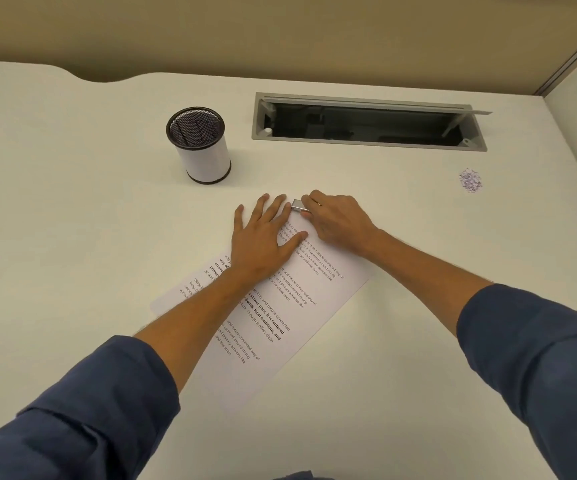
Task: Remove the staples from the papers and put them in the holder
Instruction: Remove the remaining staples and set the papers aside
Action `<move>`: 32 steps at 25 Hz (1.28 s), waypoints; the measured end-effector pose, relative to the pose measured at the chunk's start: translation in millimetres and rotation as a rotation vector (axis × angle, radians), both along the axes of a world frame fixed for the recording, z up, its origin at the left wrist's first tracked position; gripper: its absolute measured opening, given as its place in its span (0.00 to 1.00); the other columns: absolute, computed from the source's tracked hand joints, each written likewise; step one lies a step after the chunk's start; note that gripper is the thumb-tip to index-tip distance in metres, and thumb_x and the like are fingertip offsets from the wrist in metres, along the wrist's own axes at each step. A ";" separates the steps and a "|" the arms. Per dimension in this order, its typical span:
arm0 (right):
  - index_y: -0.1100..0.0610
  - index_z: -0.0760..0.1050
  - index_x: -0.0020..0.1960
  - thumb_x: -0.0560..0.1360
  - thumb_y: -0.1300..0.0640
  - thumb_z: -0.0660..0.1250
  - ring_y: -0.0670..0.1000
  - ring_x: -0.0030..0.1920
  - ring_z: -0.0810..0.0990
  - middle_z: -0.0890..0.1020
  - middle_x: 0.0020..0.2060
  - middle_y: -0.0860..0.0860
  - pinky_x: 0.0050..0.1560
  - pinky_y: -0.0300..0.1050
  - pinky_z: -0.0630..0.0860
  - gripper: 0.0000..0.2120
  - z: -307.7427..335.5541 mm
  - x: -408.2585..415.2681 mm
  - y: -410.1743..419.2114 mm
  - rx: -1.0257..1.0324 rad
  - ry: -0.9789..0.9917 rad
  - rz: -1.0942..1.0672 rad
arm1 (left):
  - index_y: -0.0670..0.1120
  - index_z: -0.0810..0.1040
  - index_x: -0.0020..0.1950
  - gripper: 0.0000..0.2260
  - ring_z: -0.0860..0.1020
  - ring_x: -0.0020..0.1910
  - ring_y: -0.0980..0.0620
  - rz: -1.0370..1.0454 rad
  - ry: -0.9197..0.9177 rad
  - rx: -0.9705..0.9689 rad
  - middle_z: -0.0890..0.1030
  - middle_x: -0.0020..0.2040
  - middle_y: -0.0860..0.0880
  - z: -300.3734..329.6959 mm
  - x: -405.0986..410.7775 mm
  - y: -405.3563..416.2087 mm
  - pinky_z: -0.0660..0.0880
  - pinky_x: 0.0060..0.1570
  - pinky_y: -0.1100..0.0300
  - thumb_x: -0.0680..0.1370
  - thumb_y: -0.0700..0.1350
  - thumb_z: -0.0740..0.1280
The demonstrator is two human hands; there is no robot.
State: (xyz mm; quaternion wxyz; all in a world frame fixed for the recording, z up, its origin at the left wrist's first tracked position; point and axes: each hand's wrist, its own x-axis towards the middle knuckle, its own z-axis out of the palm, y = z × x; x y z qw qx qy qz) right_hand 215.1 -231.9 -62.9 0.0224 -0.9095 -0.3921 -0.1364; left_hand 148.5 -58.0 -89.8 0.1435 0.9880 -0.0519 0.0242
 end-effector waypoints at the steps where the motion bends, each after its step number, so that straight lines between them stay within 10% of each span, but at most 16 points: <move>1: 0.63 0.77 0.43 0.70 0.61 0.74 0.56 0.19 0.71 0.78 0.34 0.54 0.21 0.38 0.58 0.08 -1.0 1.3 0.2 0.011 0.001 0.002 | 0.53 0.60 0.77 0.35 0.50 0.79 0.53 -0.001 0.003 0.002 0.57 0.79 0.56 -0.2 0.7 0.2 0.44 0.75 0.43 0.76 0.70 0.46; 11: 0.61 0.78 0.49 0.78 0.54 0.61 0.60 0.37 0.78 0.80 0.41 0.55 0.35 0.46 0.65 0.12 1.1 5.9 5.5 0.144 0.267 -0.124 | 0.53 0.61 0.78 0.35 0.50 0.79 0.54 0.008 -0.003 0.000 0.57 0.79 0.57 0.1 0.7 -1.2 0.43 0.75 0.43 0.76 0.70 0.47; 32: 0.63 0.82 0.51 0.77 0.47 0.64 0.59 0.46 0.80 0.84 0.45 0.59 0.48 0.57 0.77 0.19 18.3 22.5 6.3 0.297 0.754 -0.320 | 0.50 0.65 0.76 0.35 0.53 0.78 0.53 0.006 -0.035 -0.033 0.60 0.78 0.55 0.8 -0.9 -0.7 0.45 0.75 0.43 0.76 0.70 0.49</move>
